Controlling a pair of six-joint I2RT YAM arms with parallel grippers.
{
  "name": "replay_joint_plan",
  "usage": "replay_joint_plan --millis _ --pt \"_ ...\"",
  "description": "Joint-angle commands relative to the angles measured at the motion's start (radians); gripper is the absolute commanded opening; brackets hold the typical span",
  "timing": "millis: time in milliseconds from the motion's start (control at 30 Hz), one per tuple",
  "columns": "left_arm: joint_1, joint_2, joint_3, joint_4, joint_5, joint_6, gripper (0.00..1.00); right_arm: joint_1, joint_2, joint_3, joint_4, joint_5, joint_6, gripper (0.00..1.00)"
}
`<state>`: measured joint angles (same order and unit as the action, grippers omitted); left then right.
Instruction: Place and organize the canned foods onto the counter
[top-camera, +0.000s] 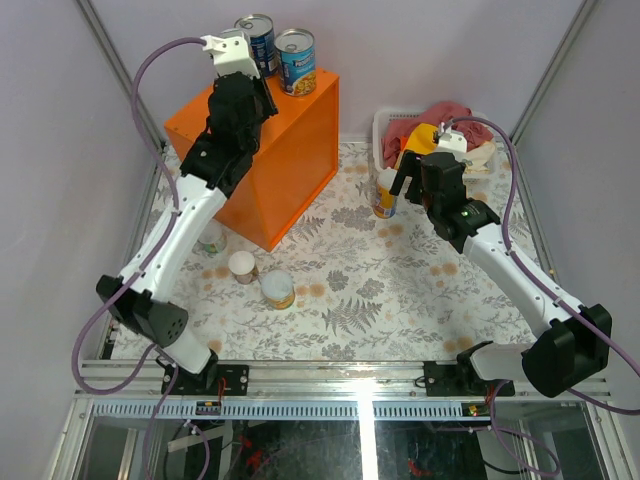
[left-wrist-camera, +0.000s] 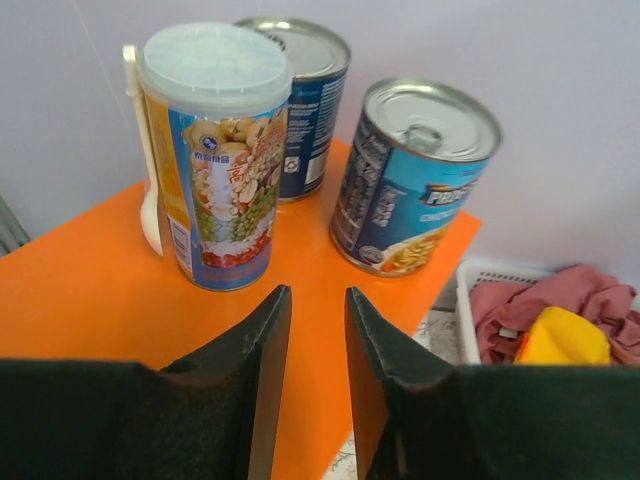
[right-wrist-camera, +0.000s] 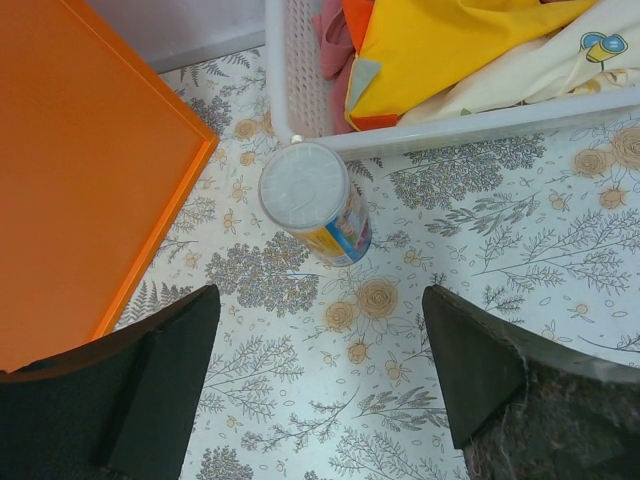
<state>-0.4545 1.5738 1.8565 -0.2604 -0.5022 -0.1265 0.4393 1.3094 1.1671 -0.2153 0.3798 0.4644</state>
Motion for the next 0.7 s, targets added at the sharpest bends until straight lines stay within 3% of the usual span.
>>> replay_joint_plan --millis 0,200,667 --pt "0.056 0.059 0.074 -0.019 0.062 -0.083 0.25 -0.006 -0.037 0.012 0.039 0.007 -0.001 0.88" --pt "0.104 0.155 0.185 -0.06 0.068 -0.11 0.19 -0.006 -0.029 0.01 0.06 0.008 -0.004 0.88" --pt "0.164 0.253 0.259 -0.052 0.103 -0.167 0.2 -0.009 0.024 0.042 0.091 -0.02 -0.011 0.88"
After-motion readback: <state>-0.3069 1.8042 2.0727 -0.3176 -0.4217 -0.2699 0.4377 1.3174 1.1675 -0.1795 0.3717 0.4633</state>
